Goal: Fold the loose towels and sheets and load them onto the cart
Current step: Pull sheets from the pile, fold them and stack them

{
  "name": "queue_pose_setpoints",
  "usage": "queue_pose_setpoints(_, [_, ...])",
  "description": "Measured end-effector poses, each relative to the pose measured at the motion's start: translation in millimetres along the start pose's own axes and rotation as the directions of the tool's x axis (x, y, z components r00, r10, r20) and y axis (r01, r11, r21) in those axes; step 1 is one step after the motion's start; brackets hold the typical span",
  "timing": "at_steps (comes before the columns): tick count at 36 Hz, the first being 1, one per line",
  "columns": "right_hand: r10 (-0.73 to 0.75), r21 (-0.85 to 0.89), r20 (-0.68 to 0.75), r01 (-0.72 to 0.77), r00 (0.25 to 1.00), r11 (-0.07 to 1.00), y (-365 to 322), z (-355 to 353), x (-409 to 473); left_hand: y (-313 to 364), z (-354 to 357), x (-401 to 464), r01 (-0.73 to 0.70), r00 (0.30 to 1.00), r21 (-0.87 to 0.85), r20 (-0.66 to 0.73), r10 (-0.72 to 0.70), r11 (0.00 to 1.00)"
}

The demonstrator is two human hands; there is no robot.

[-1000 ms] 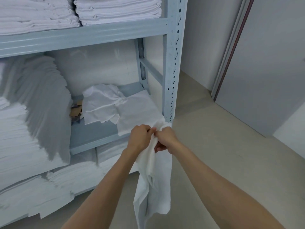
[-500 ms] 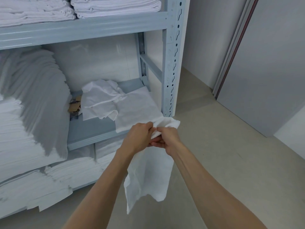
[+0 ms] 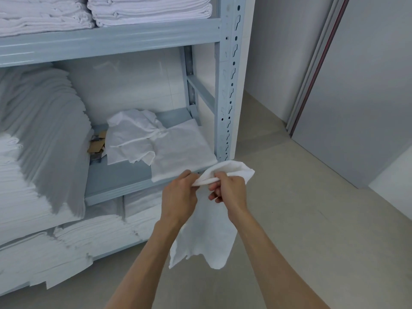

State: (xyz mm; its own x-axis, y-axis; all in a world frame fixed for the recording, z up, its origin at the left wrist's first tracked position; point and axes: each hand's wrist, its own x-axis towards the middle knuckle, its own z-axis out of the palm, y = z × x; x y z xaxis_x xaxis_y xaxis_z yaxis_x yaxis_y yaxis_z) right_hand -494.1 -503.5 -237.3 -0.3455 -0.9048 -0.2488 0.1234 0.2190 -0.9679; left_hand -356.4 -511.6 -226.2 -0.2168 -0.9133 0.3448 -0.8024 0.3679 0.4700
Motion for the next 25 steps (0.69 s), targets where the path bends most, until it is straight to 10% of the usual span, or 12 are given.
queue_pose_setpoints(5, [-0.539,-0.4,0.022,0.502,0.842,0.767,-1,-31,13,1,-6,9,-0.017,0.997,-0.07,-0.079,0.012,0.997])
queue_pose_setpoints(16, [-0.111,-0.752,0.414,0.408,0.904,0.517,8,-90,60,-15,-18,6,-0.034,0.992,-0.125,-0.123,0.019,0.992])
queue_pose_setpoints(25, [-0.329,-0.531,0.333,0.464,0.884,0.709,2,-87,50,-40,-36,-6,0.002,0.988,-0.111,-0.154,-0.019,0.994])
